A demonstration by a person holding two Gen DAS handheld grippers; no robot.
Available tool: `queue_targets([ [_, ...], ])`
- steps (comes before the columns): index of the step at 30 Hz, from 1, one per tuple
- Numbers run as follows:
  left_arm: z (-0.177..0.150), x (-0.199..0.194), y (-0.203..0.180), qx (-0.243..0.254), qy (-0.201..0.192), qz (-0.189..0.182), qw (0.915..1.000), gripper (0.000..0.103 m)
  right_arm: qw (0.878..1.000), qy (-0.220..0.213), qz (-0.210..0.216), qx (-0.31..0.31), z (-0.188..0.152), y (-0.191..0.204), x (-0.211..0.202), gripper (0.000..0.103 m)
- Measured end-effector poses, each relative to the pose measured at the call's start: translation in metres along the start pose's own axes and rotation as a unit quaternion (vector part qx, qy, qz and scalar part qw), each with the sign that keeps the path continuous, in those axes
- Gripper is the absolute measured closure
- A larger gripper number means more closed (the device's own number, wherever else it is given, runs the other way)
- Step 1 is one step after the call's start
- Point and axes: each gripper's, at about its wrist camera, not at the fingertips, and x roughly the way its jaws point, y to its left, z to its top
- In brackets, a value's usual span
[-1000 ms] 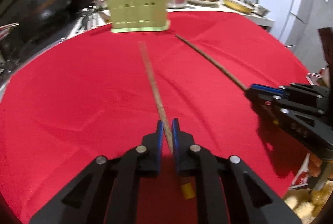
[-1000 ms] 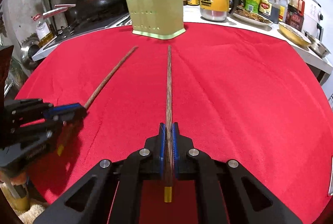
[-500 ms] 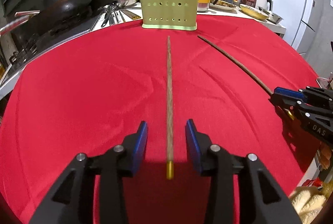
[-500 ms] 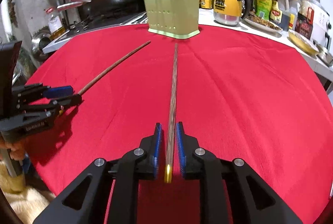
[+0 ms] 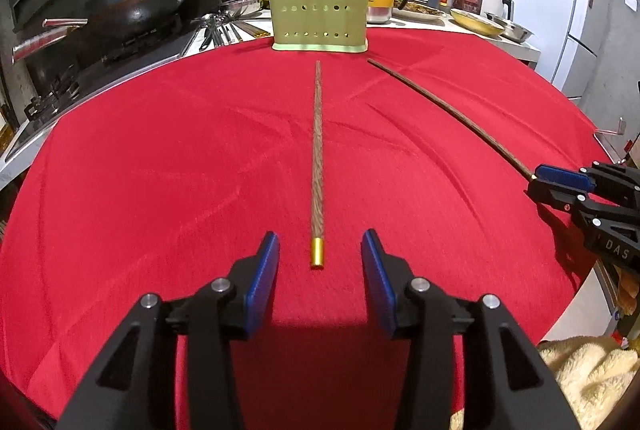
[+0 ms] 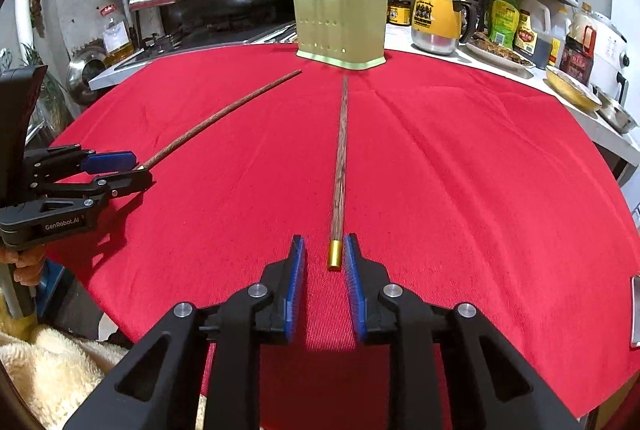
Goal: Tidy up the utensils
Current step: 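Close the right tool on a brown chopstick while the left tool grasps the other, then lift both chopsticks upright and carry them above the green holder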
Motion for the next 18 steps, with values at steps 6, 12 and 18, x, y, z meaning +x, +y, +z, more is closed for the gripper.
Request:
queue_targets([
  [6, -0.002, 0.000, 0.001, 0.002, -0.003, 0.001, 1.0000, 0.060, 1.000, -0.012, -0.010, 0.018, 0.002, -0.004, 0.003, 0.083],
  [12, 0.001, 0.003, 0.001, 0.004, -0.009, 0.021, 0.9997, 0.087, 1.000, -0.017, -0.008, 0.019, 0.001, -0.005, 0.003, 0.083],
  [18, -0.001, 0.000, -0.010, 0.035, -0.005, 0.035, 0.9988, 0.092, 1.000, -0.021, -0.012, 0.003, -0.002, -0.001, 0.000, 0.080],
])
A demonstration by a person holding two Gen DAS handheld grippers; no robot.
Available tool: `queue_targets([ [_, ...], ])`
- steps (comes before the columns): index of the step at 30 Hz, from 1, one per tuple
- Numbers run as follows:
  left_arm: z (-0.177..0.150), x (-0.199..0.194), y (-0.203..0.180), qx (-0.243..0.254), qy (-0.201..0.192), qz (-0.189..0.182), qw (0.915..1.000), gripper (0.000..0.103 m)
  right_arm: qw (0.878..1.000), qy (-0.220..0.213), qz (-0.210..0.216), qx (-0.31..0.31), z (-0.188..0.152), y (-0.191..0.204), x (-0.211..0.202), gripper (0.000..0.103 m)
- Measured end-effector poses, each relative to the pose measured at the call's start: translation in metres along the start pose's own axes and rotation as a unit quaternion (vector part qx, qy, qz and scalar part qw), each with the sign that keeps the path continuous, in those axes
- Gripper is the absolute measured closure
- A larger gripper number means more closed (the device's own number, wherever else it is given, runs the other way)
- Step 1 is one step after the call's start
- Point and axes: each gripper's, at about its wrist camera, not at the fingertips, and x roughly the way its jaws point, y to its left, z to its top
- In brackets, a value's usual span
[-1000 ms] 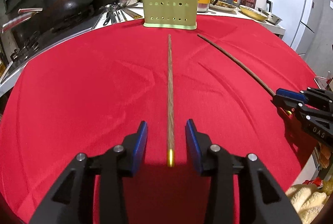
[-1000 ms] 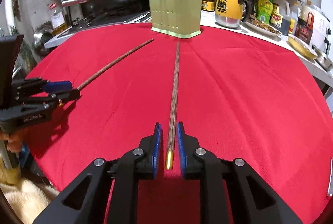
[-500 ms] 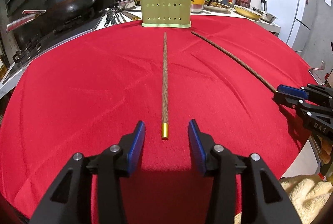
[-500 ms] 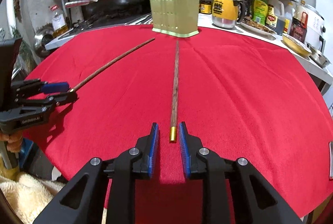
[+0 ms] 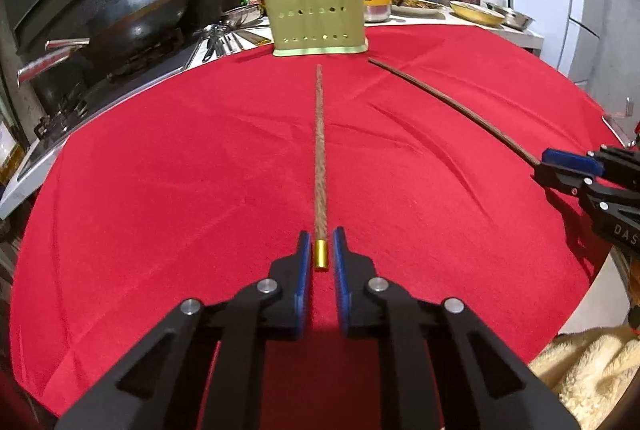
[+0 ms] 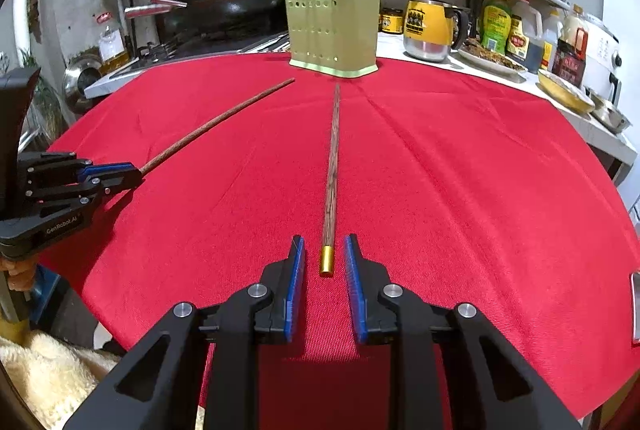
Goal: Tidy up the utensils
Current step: 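Lift both chopsticks upright and carry them above the green holder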
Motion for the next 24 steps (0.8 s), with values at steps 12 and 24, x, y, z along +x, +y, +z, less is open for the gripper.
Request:
queue_targets([
  [12, 0.008, -0.017, 0.013, -0.023, -0.037, -0.017, 0.9989, 0.096, 1.000, -0.004, 0.013, 0.027, 0.008, -0.004, -0.008, 0.096],
  [24, 0.064, -0.120, 0.054, -0.071, -0.211, -0.015, 0.9748, 0.096, 0.990, -0.141, 0.018, 0.019, 0.080, -0.006, -0.096, 0.096],
])
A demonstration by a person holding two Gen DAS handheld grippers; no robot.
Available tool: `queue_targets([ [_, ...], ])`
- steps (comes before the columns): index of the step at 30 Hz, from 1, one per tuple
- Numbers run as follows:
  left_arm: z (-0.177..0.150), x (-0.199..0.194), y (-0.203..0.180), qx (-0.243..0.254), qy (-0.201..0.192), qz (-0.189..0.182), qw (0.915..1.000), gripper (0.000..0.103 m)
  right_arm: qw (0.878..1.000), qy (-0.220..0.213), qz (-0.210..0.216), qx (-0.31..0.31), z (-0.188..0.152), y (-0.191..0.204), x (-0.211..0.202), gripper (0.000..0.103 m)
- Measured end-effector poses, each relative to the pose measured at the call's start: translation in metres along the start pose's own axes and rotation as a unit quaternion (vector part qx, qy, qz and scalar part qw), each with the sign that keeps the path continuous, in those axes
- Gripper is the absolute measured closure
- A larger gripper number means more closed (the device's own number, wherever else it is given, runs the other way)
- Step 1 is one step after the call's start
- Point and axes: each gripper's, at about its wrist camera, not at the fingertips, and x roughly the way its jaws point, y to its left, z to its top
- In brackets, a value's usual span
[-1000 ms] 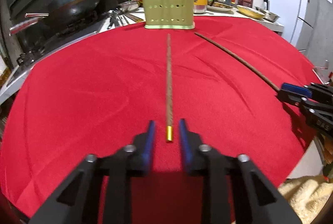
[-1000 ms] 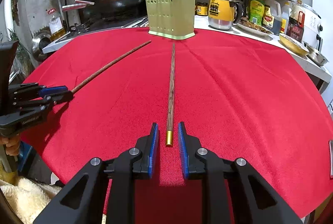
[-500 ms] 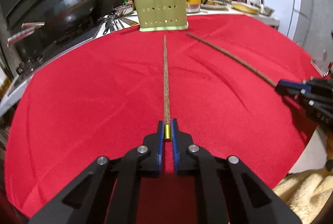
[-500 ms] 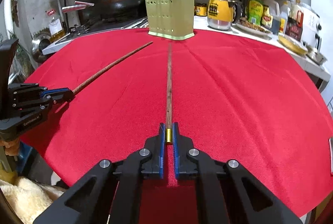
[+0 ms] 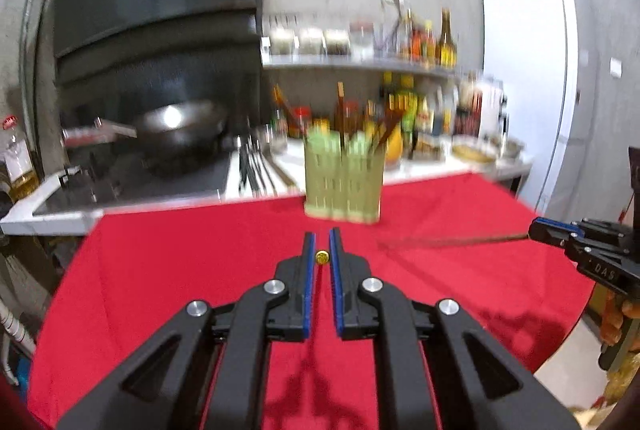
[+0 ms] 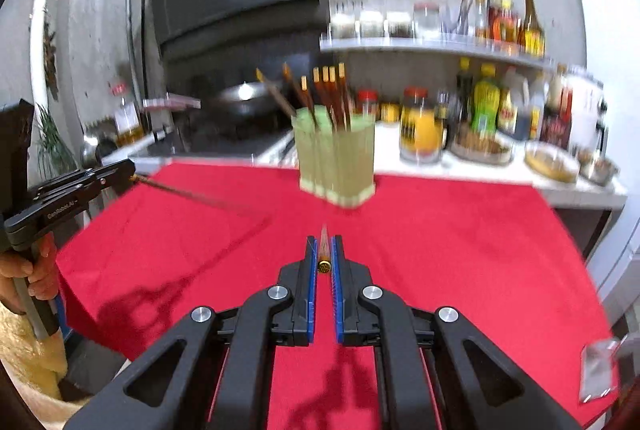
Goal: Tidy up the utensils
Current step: 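Lift both chopsticks upright and carry them above the green holder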
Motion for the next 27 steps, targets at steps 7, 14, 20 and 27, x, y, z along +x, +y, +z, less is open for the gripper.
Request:
queue_targets([
  [7, 0.032, -0.027, 0.006, -0.009, -0.056, -0.006, 0.9984, 0.096, 0.998, -0.062, -0.008, -0.019, 0.052, 0.005, -0.028, 0.096],
  [14, 0.038, -0.026, 0.012, -0.013, -0.060, -0.009, 0.9981, 0.096, 0.998, -0.061, -0.016, -0.019, 0.066, 0.003, -0.023, 0.096],
  [20, 0.041, -0.017, 0.015, -0.007, -0.060, -0.009, 0.9981, 0.096, 0.998, -0.056, -0.028, -0.026, 0.076, 0.001, -0.013, 0.096],
  [27, 0.026, 0.027, 0.028, -0.039, 0.013, -0.026, 0.9988, 0.096, 1.000, 0.005, -0.009, 0.001, 0.062, -0.013, 0.037, 0.096],
])
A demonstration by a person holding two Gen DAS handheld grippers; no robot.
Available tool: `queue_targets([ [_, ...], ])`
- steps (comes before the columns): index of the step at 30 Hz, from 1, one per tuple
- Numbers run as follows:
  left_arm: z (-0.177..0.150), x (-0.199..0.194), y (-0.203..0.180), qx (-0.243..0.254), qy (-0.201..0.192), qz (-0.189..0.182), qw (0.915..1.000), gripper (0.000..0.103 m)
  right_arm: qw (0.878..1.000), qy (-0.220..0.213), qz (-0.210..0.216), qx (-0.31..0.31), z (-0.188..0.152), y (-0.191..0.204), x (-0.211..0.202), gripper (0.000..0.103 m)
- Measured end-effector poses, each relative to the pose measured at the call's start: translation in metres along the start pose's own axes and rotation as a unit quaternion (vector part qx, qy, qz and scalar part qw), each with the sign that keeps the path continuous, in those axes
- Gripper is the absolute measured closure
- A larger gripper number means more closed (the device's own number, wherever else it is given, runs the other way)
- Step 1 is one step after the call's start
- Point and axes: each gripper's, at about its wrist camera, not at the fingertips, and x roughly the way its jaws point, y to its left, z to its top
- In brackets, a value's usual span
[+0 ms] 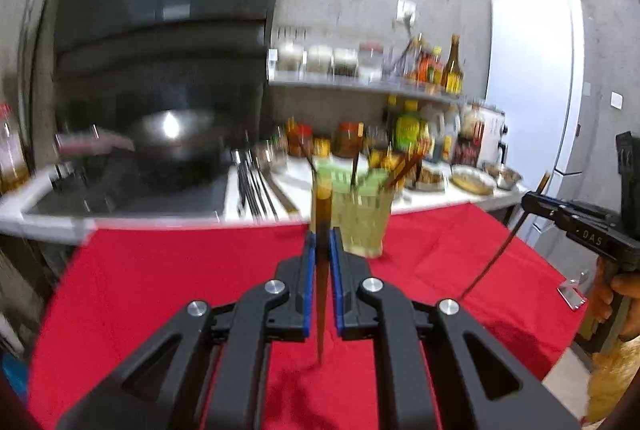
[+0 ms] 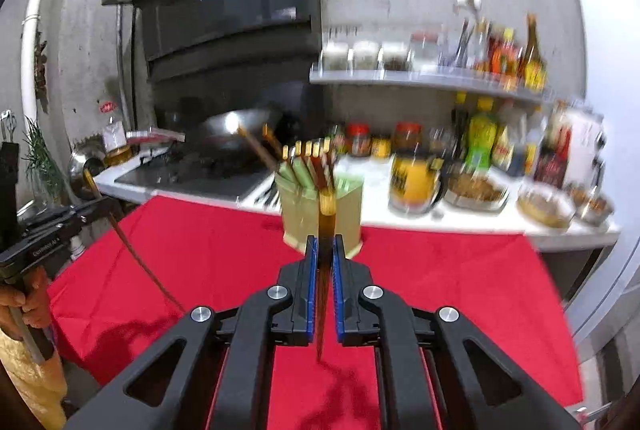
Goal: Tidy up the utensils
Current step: 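Lift both chopsticks upright and carry them above the green holder, then lower both chopsticks into the green holder and open both tools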
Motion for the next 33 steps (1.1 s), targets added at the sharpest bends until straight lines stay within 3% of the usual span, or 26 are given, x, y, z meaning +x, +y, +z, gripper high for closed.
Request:
queue_targets([
  [7, -0.021, 0.022, 0.004, -0.004, 0.036, 0.000, 0.9993, 0.096, 0.999, 0.040, -0.002, 0.007, -0.022, -0.001, 0.033, 0.096],
  [13, -0.034, 0.037, 0.000, 0.005, 0.073, 0.004, 0.9973, 0.096, 0.999, 0.049, -0.007, 0.002, -0.027, 0.002, 0.036, 0.096],
  [16, -0.035, 0.035, -0.002, 0.012, 0.073, 0.005, 0.9973, 0.097, 0.999, 0.049, -0.010, 0.001, -0.027, 0.001, 0.032, 0.097],
  [24, 0.000, 0.042, -0.003, 0.015, 0.018, 0.010, 0.9997, 0.097, 1.000, 0.007, -0.026, 0.014, -0.005, -0.020, 0.033, 0.097],
  [33, 0.095, 0.086, -0.010, 0.007, -0.065, -0.012, 0.9978, 0.097, 0.995, -0.093, -0.036, 0.010, 0.081, -0.034, 0.048, 0.097],
])
